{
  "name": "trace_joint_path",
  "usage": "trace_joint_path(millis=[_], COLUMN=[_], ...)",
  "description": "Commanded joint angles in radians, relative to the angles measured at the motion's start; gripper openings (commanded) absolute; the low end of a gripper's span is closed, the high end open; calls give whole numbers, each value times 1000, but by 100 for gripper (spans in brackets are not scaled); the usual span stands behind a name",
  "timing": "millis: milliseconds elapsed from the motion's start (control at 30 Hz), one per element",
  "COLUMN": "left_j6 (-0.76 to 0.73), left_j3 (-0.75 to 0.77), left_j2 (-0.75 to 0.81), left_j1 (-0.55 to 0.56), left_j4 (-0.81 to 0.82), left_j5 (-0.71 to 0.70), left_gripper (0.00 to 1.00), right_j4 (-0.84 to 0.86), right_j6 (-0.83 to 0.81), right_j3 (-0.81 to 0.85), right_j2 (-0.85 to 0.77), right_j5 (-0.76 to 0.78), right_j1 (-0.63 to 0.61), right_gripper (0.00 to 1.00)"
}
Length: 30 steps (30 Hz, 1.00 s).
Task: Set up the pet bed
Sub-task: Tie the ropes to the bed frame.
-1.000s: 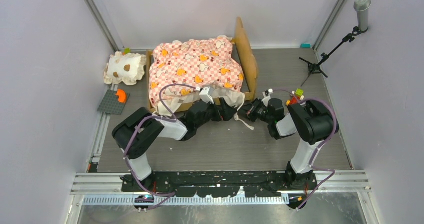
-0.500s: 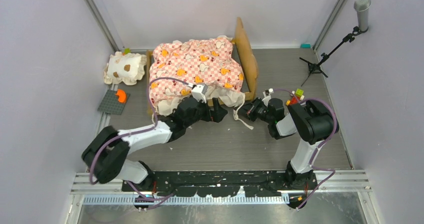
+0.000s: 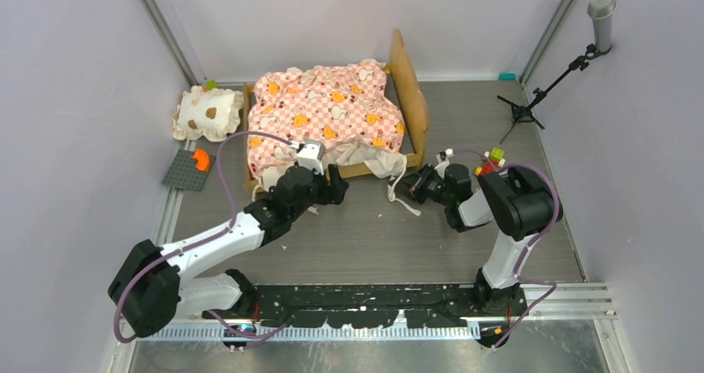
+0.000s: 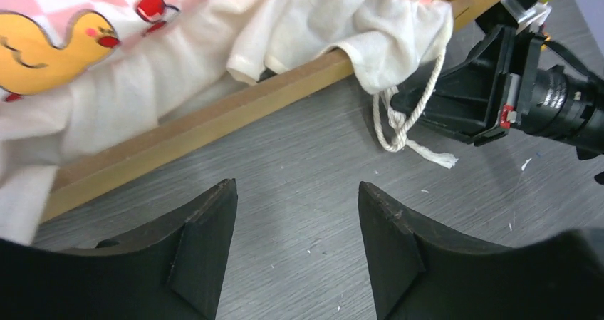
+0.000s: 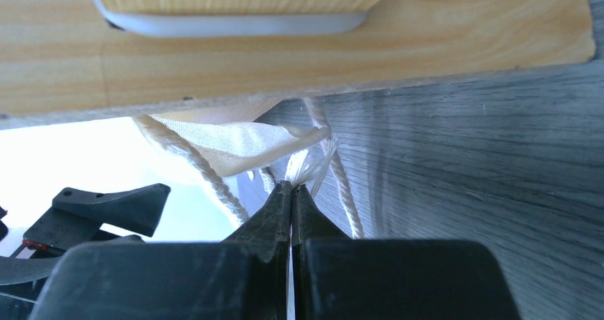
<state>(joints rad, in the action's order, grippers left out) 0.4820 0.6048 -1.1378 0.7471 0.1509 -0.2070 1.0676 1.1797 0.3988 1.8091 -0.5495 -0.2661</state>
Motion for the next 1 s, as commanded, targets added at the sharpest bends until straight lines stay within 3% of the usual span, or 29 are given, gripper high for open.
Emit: trace_joint_path(millis=[0,167,267,367,533,967], left_j6=[78,165,220,247,242,285], left_j3=[50,71,48,63,90,134], left_j2=[-91,-204,-287,-345,-388,-564], left_j1=[49,152,145,143,140,60], left_j4=[31,123,277,322,321,524], left_j5=[26,-52,-10,8,0,144], left_gripper=[63,63,62,61,44,43], right_j4=[30,3,-1,-7,-18,-6], right_j6=[-17,-26,-23,-24,-31,-13], right_j3=[18,22,27,28,29,37], right_j2=[-30,-48,-49,-53,-59,-64], right_j5=[16,18,16,13,11,-10], right_j1=[5,4,5,4,4,4], right_gripper=[1,1,1,1,1,1])
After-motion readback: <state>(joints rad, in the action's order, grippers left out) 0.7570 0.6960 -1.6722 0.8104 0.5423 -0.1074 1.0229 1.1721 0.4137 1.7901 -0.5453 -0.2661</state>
